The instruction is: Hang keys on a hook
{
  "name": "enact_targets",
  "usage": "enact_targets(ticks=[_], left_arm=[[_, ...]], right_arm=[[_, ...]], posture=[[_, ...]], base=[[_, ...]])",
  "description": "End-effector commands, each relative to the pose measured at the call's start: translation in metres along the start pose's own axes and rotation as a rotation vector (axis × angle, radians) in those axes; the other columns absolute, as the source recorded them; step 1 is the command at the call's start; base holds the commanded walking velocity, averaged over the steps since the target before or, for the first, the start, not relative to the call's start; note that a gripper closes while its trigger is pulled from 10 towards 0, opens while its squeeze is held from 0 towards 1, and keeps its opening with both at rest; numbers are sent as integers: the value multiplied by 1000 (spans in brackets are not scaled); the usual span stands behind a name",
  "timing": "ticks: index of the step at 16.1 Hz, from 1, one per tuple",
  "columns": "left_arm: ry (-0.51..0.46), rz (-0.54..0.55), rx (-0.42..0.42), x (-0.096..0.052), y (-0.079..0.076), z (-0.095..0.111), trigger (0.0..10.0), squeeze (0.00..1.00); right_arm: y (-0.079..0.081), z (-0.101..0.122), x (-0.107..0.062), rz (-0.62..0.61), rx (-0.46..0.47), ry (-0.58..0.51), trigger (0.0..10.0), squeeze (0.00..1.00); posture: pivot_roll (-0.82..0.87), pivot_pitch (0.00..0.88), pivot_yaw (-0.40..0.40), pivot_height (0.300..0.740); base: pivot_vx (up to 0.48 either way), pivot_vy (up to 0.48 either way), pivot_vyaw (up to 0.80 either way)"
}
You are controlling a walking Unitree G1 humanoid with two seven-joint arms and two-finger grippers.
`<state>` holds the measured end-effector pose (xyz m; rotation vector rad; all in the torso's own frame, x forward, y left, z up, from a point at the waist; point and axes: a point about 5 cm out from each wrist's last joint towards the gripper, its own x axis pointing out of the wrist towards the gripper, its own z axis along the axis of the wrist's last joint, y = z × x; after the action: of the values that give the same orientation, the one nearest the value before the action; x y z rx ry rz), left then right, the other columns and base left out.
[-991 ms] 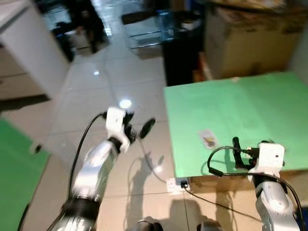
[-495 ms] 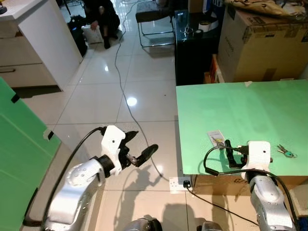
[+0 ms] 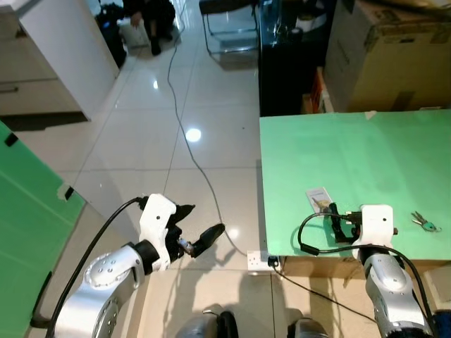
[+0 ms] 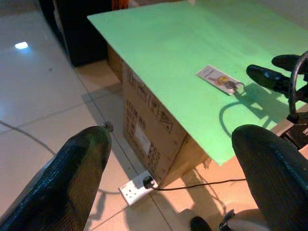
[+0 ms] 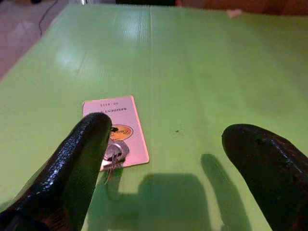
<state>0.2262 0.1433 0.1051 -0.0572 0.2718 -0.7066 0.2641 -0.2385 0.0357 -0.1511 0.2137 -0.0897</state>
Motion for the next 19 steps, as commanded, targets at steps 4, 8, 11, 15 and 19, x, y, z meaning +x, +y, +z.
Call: enact_targets(ticks=[4,8,11,15,19], left_arm=[[2,28,-10,-2,-1,2,10000,0],[7,42,-16,-5,-2,2,10000,0],[-6,-56,-53,-7,-15,4,10000,0],[13,-186,14,-4,-31,0,10000,0],[14,-181,11,1,-26,2,10000,0]], right_arm=[[22,11,21,57,14,-13,10000,0],[32,18,32,79,47,-11,10000,0],[47,12,30,96,64,0,10000,0],[51,4,25,71,67,8,10000,0],[47,0,23,40,61,19,10000,0]], posture=[[11,217,142,724],[22,230,136,724],[25,234,132,724],[17,237,132,724],[12,236,135,724]], base=[[0,0,0],[0,0,0],[0,0,0],[0,0,0],[0,0,0]])
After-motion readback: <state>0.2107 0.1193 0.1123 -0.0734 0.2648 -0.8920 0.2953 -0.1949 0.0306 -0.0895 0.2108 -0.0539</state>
